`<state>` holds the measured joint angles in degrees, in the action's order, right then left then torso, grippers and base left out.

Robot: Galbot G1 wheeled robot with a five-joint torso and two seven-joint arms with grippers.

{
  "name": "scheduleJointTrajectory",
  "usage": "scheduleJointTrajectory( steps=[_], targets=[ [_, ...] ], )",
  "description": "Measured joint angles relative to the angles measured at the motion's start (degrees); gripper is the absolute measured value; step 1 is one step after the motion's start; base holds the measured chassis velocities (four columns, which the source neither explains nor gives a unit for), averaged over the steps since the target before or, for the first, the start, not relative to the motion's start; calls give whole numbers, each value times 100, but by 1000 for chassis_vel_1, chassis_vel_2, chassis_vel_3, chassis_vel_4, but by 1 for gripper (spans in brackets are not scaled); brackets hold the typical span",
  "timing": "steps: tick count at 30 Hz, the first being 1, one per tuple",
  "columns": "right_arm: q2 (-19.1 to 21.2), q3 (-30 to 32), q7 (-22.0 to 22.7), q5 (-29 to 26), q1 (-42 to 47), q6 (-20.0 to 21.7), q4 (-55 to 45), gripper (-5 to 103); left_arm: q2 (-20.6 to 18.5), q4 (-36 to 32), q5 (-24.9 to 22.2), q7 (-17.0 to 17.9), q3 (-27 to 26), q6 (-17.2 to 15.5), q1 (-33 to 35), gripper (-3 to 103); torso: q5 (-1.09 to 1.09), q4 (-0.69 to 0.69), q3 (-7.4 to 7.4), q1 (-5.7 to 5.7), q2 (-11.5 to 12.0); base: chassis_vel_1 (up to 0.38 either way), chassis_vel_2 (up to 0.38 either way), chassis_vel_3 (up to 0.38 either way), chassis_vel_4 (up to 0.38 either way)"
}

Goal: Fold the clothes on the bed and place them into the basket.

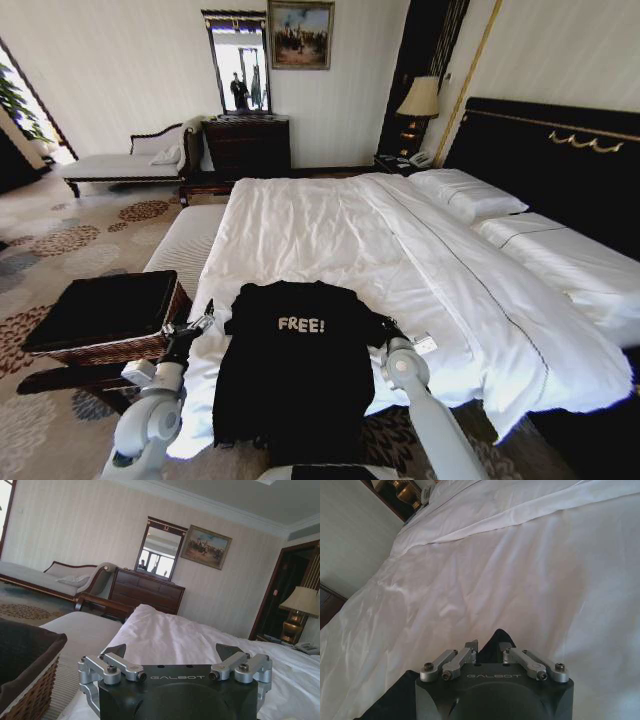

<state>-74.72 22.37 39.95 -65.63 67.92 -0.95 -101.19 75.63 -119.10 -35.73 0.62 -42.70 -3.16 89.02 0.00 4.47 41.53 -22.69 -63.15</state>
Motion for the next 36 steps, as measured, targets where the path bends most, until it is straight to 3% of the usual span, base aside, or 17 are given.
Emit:
scheduleJointTrajectory(
  steps=[2, 3, 5, 6, 7, 8, 11, 12, 13, 14, 16, 17, 20, 21, 24, 27, 36],
  targets=[
    [14, 28, -11, -2, -76, 9, 57, 22, 3, 14, -8, 0, -30, 18, 17, 100, 0, -1, 0, 0, 0, 0, 0, 0, 0],
    [21, 42, -13, -8, -104, 13, 78, 33, 4, 20, -11, 0, -41, 30, 28, 100, 0, -1, 0, 0, 0, 0, 0, 0, 0],
    [28, 59, -13, -15, -125, 18, 98, 33, 6, 25, -15, 1, -52, 41, 38, 100, 1, -1, 0, -1, 1, 0, 0, 0, 0],
    [34, 80, -14, -25, -143, 25, 119, 44, 9, 27, -23, 0, -61, 48, 48, 100, 0, -1, 0, -1, 0, 0, 0, 0, 0],
    [37, 103, -14, -32, -157, 32, 137, 44, 11, 27, -28, 0, -69, 52, 53, 100, 0, -1, 0, 0, 0, 0, 0, 0, 0],
    [39, 134, -15, -36, -173, 37, 153, 55, 12, 27, -32, 0, -76, 56, 56, 100, 1, 0, 0, 0, 0, 0, 0, 0, 0],
    [42, 213, -25, -52, -213, 52, 166, 55, 15, 31, -37, 0, -88, 61, 58, 100, 1, 0, 0, 0, 0, 0, 0, 0, 0],
    [53, 258, -37, -74, -225, 59, 165, 66, 20, 35, -39, 0, -90, 67, 60, 100, 0, -1, 0, 0, 0, 0, 0, 0, 0],
    [69, 274, -53, -83, -215, 67, 147, 66, 26, 39, -39, 0, -90, 74, 65, 100, 0, -1, 0, -1, 1, 0, 0, 0, 0],
    [86, 277, -76, -82, -181, 80, 118, 77, 35, 42, -39, 0, -89, 77, 67, 100, 0, -1, 0, -1, 0, 0, 0, 0, 0],
    [111, 269, -109, -72, -98, 116, 65, 77, 48, 46, -39, 0, -84, 80, 70, 100, 1, -1, 0, -1, 0, 0, 0, 0, 0],
    [128, 251, -136, -59, -15, 153, 18, 88, 62, 47, -37, 0, -76, 84, 71, 100, 0, -1, 0, 0, 0, 0, 0, 0, 0],
    [165, 205, -207, -54, 157, 243, -44, 88, 81, 51, -35, 0, -67, 92, 72, 100, 1, 0, 0, 0, 0, 0, 0, 0, 0],
    [203, 187, -315, -88, 255, 302, -58, 97, 85, 60, -33, 0, -64, 98, 73, 100, 2, 0, 0, 0, 0, 0, 0, 0, 0],
    [317, 197, -756, -432, 461, 508, -108, 100, 87, 99, -31, -2, -62, 135, 76, 100, 0, 1, 0, 0, 0, 0, 0, 0, 0],
    [352, 201, -918, -554, 481, 574, -70, 100, 87, 126, -31, -4, -61, 160, 78, 100, 0, 0, 0, 0, 0, 0, 0, 0, 0],
    [394, 190, -1027, -522, 184, 561, 369, 100, 51, 175, -54, -5, -89, 189, 53, 100, 0, -1, 0, 0, 0, 0, 0, 0, 0]
  ],
)
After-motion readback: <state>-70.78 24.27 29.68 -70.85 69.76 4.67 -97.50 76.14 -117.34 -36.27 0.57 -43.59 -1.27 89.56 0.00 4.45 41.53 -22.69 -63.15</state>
